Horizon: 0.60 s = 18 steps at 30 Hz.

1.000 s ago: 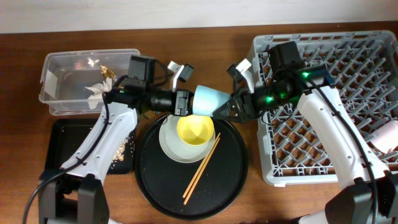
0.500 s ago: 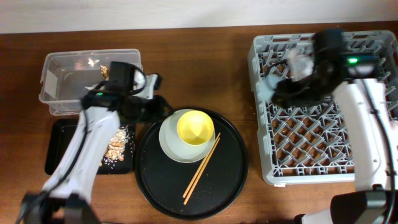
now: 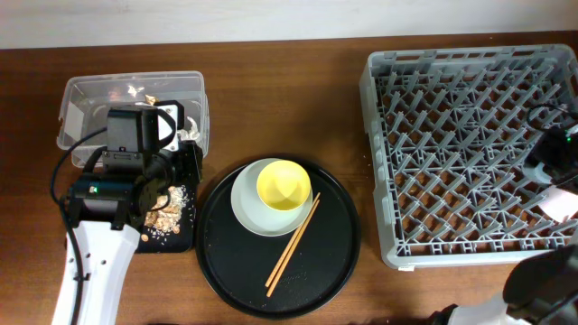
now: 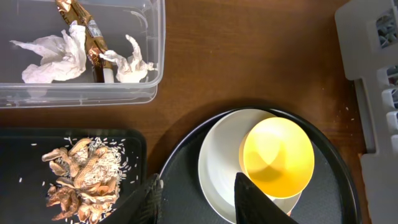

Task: Sort waste into correct bins and load items into the dishwasher rack
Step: 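Place the blue cup in the dish rack with the right gripper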

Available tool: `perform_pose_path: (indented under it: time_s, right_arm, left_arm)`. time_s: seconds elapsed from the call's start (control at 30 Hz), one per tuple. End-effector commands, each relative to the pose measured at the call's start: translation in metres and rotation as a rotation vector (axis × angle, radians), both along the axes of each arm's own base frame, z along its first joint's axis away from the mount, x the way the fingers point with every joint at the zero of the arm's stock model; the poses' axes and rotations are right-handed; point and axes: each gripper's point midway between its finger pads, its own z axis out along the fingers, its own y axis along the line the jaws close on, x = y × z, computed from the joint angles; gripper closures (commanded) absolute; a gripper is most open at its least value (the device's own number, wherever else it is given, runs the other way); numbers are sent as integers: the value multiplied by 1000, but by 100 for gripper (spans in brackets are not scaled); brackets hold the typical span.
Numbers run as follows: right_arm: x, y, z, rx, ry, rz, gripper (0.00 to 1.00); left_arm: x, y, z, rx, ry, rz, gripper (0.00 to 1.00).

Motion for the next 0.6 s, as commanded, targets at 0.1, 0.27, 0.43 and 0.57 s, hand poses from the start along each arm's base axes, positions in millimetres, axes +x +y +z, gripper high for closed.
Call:
perform_pose_path:
  time_s: [0.1,0.27,0.43,0.57]
  right_arm:
    - [9,4,-21,82,29,-9,44]
    - [13,4,-41,128,74,-10,44]
    - [12,5,-57,160,123,-12,20]
    - [13,6,-60,170,126,-12,10]
  left_arm:
    - [1,3,5,17,-19,1,62]
    - [1,3,5,17,-19,1,62]
    - [1,3,5,17,-19,1,62]
    - [1,3,5,18,-19,2,62]
